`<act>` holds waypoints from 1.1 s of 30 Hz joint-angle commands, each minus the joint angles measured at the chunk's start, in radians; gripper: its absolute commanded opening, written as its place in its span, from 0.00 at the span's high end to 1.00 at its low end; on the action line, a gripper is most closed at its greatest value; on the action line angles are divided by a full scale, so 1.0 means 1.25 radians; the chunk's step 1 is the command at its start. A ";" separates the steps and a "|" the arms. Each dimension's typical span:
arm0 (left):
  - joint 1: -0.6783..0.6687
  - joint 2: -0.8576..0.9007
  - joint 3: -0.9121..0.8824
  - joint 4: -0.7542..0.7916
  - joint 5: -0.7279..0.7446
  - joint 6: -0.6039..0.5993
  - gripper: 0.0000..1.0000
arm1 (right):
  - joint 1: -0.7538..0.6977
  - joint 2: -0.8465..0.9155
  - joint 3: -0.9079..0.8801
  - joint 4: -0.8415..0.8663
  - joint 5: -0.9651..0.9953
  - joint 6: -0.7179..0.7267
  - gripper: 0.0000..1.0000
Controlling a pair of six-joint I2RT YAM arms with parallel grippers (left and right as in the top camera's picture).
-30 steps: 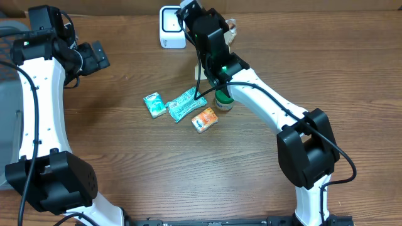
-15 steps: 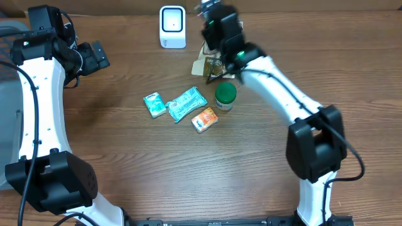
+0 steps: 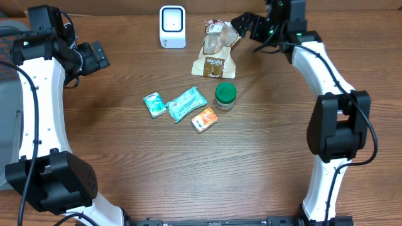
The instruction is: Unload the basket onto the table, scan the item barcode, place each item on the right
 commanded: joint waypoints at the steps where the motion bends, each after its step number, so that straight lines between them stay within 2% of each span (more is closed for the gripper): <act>1: 0.003 -0.006 -0.004 0.001 0.003 -0.016 0.00 | 0.012 0.010 0.052 -0.055 -0.002 0.023 0.00; 11: 0.003 -0.006 -0.004 0.001 0.003 -0.016 0.01 | 0.045 0.045 0.061 -0.077 0.105 -0.040 0.00; 25: 0.003 -0.006 -0.004 0.001 0.003 -0.017 0.00 | 0.082 0.183 0.061 0.041 0.141 -0.030 0.01; 28: 0.003 -0.006 -0.004 0.001 0.003 -0.017 0.01 | 0.084 0.211 0.061 0.040 0.141 -0.030 0.09; 33: 0.003 -0.006 -0.004 0.001 0.003 -0.017 0.00 | 0.096 0.225 0.060 -0.007 0.133 -0.031 0.33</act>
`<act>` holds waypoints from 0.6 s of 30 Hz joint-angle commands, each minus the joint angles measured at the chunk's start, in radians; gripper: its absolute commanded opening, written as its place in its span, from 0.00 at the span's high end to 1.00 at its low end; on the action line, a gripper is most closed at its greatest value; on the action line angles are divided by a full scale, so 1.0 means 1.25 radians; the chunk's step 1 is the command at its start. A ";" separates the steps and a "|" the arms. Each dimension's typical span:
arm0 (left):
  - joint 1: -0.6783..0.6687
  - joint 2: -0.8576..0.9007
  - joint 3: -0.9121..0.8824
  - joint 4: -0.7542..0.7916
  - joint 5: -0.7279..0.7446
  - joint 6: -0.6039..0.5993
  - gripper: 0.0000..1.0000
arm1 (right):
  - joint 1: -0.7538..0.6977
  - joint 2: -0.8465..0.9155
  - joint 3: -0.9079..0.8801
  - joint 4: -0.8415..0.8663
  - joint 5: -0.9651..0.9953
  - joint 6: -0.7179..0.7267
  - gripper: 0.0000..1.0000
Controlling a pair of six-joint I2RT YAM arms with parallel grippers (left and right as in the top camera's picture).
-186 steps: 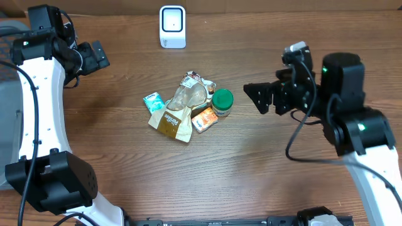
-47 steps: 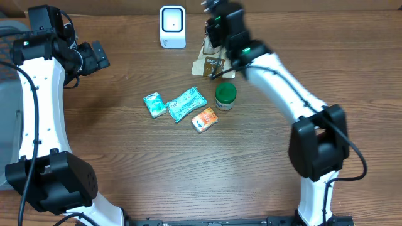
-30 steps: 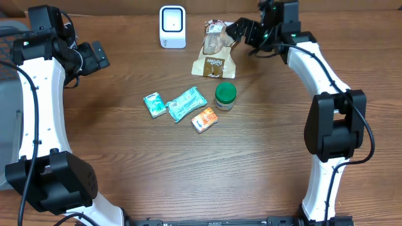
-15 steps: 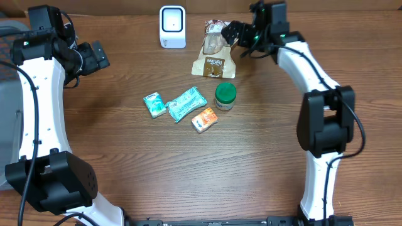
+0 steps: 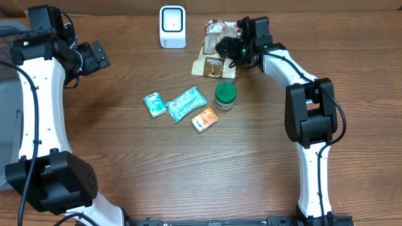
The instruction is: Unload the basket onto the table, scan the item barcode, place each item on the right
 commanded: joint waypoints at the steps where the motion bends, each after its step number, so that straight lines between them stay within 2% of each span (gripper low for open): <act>1: 0.003 -0.006 -0.004 0.001 0.003 -0.017 0.00 | 0.016 0.031 0.014 -0.044 -0.003 -0.002 0.45; 3: 0.003 -0.006 -0.004 0.001 0.003 -0.017 0.01 | 0.024 0.031 0.014 -0.071 -0.013 -0.004 0.71; 6: 0.003 -0.006 -0.004 0.001 0.003 -0.017 0.00 | 0.027 0.028 0.015 -0.082 -0.039 -0.004 0.95; 12: 0.003 -0.006 -0.004 0.001 0.003 -0.017 0.00 | -0.021 -0.017 0.036 -0.079 -0.156 0.000 0.96; 18: 0.003 -0.006 -0.004 0.001 0.003 -0.017 0.00 | -0.055 -0.149 0.048 -0.079 -0.274 -0.009 0.96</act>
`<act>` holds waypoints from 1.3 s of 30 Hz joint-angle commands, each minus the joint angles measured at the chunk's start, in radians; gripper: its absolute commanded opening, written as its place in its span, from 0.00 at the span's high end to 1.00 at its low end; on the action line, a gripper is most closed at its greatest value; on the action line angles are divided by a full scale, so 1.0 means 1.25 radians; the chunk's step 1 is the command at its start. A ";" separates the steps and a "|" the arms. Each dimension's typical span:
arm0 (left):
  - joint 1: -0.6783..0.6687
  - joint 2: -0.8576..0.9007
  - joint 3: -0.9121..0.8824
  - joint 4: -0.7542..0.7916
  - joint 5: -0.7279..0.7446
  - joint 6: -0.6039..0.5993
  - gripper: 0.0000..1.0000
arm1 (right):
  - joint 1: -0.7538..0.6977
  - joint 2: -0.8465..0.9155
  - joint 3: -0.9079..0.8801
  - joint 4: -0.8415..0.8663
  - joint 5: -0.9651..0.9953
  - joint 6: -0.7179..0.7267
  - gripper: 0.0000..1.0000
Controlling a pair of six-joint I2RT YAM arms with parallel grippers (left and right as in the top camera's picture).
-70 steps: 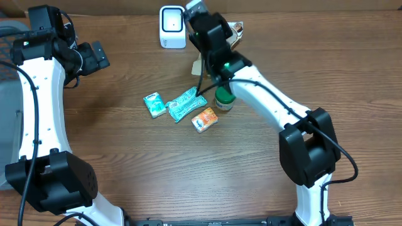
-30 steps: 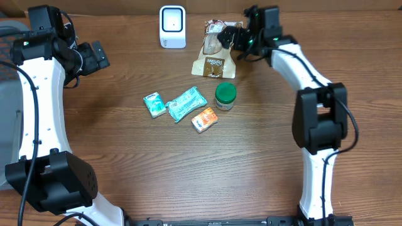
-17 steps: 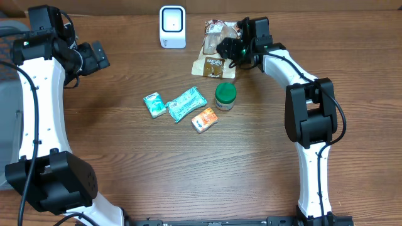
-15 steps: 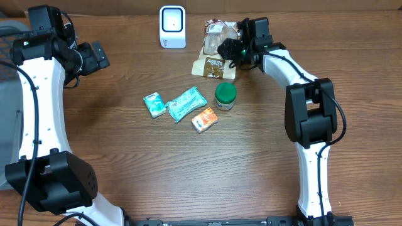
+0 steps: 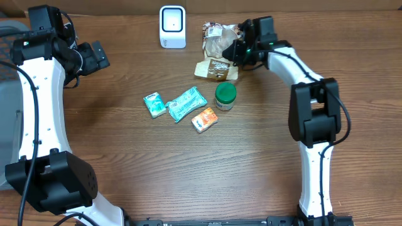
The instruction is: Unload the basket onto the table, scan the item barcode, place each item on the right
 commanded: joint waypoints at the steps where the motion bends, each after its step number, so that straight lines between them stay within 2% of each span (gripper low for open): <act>1: 0.003 -0.006 -0.004 0.001 0.003 -0.016 0.01 | -0.015 -0.155 0.028 0.006 -0.097 -0.017 0.96; 8: 0.003 -0.006 -0.004 0.001 0.003 -0.016 0.00 | 0.005 -0.318 0.028 -0.056 -0.111 -0.101 0.96; 12: 0.003 -0.006 -0.004 0.001 0.003 -0.016 0.01 | 0.014 -0.381 0.028 -0.125 -0.198 -0.168 0.96; 15: 0.003 -0.006 -0.004 0.001 0.003 -0.016 0.00 | 0.024 -0.408 0.028 -0.189 -0.213 -0.226 0.96; 18: 0.003 -0.006 -0.004 0.001 0.003 -0.016 0.00 | 0.043 -0.423 0.028 -0.262 -0.212 -0.348 0.96; 22: 0.003 -0.006 -0.004 0.001 0.003 -0.016 0.00 | 0.052 -0.423 0.028 -0.272 -0.199 -0.365 0.96; 24: 0.003 -0.006 -0.004 0.001 0.003 -0.016 0.00 | 0.059 -0.421 0.028 -0.251 -0.131 -0.345 0.96; 26: 0.003 -0.006 -0.004 0.001 0.003 -0.016 0.01 | 0.077 -0.416 0.028 -0.217 0.018 -0.308 0.96; 31: 0.003 -0.006 -0.004 0.001 0.003 -0.016 0.01 | 0.159 -0.379 0.028 -0.131 0.364 -0.317 0.96; 36: 0.003 -0.006 -0.004 0.001 0.003 -0.016 0.00 | 0.222 -0.325 0.028 -0.025 0.570 -0.406 0.96; 39: 0.003 -0.006 -0.004 0.001 0.003 -0.016 0.00 | 0.244 -0.293 0.028 0.023 0.637 -0.515 0.96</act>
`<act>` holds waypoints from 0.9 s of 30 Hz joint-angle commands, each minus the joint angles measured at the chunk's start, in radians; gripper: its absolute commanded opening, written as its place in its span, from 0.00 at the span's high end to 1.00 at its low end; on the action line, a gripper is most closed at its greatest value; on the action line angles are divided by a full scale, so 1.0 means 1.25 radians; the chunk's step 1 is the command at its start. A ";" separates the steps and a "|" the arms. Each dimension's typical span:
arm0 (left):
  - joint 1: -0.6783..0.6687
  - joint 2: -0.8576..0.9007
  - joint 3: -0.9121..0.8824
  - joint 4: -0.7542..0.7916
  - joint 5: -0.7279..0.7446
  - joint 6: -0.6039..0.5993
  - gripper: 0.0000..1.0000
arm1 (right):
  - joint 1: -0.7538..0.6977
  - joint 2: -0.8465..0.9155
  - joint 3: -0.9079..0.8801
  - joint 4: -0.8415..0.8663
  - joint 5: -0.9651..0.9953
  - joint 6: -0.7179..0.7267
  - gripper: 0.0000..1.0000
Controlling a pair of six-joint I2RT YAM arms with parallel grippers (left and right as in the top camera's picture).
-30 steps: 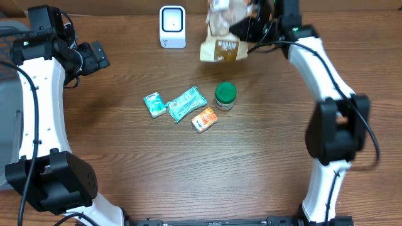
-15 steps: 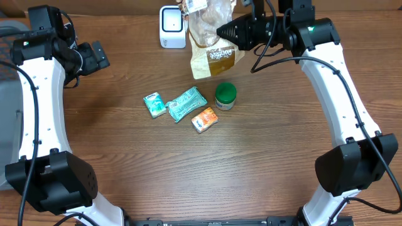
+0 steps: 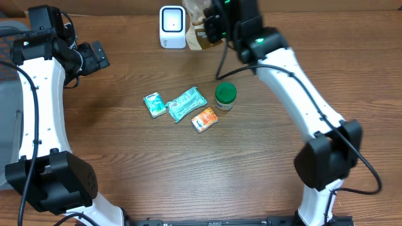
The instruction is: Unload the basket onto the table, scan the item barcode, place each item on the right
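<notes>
The white barcode scanner [image 3: 172, 26] stands at the back of the table. Right beside it, on its right, hangs a brown and clear snack bag [image 3: 196, 25], lifted off the table, with my right gripper [image 3: 213, 22] shut on it. The bag's label side faces left toward the scanner; much of the bag is hidden behind the arm. My left gripper [image 3: 98, 56] hovers at the far left, away from every item; its jaws stand apart with nothing between them.
Mid-table lie a small teal packet [image 3: 154, 104], a larger teal packet [image 3: 186, 104], an orange packet [image 3: 205, 119] and a green-lidded jar [image 3: 225, 96]. The right arm [image 3: 295, 81] stretches diagonally over the table's right half. A grey object sits at the left edge [image 3: 5, 94].
My right gripper has moved up and left with the snack bag, from its spot on the table right of the scanner to a raised position next to the scanner. The left arm is unchanged.
First my right gripper stood right of the snack bag lying behind the jar. Then it reached onto the bag's top. Then it had closed on the bag and tilted it up. Now the bag hangs beside the scanner. The left arm stayed still throughout.
</notes>
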 commanded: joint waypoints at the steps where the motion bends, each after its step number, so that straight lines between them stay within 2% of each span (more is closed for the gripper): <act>1: 0.003 -0.006 -0.004 0.001 0.003 -0.016 0.01 | 0.022 0.045 0.006 0.055 0.199 -0.173 0.96; 15: 0.003 -0.006 -0.004 0.001 0.003 -0.016 0.00 | 0.037 0.221 0.006 0.315 0.283 -0.690 0.96; 20: 0.003 -0.006 -0.004 0.001 0.003 -0.016 0.00 | 0.061 0.277 0.006 0.446 0.344 -0.796 0.96; 23: 0.003 -0.006 -0.004 0.001 0.003 -0.016 0.01 | 0.071 0.289 0.006 0.465 0.342 -0.837 0.96; 27: 0.003 -0.006 -0.004 0.000 0.003 -0.016 0.00 | 0.080 0.292 0.005 0.458 0.327 -0.838 0.96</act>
